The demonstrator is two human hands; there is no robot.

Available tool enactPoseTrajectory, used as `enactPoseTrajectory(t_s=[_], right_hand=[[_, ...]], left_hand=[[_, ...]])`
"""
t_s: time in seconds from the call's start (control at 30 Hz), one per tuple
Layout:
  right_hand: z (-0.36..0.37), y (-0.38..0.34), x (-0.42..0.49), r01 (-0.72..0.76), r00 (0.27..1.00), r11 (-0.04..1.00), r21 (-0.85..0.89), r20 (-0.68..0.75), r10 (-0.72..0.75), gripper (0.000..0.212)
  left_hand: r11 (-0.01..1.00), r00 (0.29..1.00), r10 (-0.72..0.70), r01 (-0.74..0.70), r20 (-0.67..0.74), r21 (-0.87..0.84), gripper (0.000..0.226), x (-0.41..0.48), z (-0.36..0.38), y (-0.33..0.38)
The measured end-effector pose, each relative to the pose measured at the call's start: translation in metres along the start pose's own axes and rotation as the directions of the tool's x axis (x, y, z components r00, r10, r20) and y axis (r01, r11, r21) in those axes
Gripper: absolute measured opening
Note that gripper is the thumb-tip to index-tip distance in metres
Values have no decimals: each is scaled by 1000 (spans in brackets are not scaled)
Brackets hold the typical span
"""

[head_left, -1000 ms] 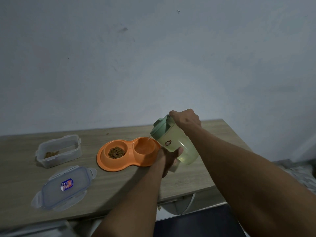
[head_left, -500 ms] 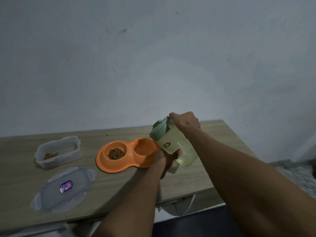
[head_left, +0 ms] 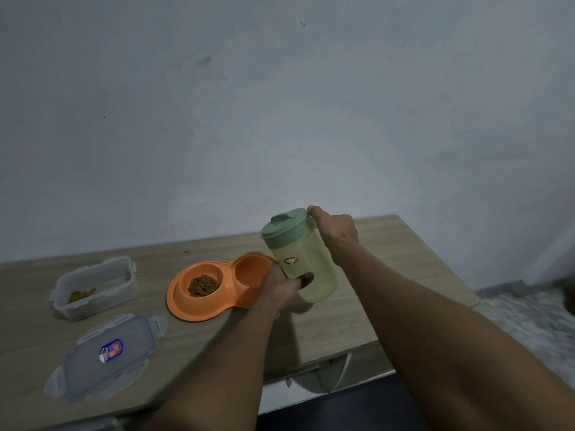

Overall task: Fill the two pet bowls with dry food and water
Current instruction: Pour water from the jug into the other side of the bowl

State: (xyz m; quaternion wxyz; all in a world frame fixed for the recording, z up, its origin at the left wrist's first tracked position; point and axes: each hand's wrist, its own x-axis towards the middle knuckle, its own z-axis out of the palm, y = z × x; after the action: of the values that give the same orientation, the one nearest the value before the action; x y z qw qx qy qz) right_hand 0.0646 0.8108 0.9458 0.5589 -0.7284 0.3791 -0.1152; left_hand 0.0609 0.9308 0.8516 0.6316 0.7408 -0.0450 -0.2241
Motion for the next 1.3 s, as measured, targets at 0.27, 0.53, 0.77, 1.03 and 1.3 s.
enactPoseTrajectory(t_s=[0.27, 0.53, 0.77, 1.03, 1.3], right_hand=[[-22, 20, 16, -68, 997, 967, 247, -28, 77, 49], [-54, 43, 41, -131, 988, 902, 411, -16, 151, 43], [-76, 58, 72, -144, 987, 882, 450, 7, 158, 40], [-102, 72, 118, -160, 985, 880, 448, 17, 171, 38], [-118, 84, 144, -170, 982, 849, 501, 18, 186, 31]], left_hand=[[991, 999, 42, -37, -33, 129, 77, 21, 10, 2], [956, 994, 89, -67, -64, 286, 73, 30, 46, 23], [922, 991, 88, -43, -99, 384, 68, 50, 81, 25], [954, 992, 29, 10, -127, 299, 76, 84, 128, 19], [940, 989, 55, -5, -137, 340, 77, 102, 155, 17]])
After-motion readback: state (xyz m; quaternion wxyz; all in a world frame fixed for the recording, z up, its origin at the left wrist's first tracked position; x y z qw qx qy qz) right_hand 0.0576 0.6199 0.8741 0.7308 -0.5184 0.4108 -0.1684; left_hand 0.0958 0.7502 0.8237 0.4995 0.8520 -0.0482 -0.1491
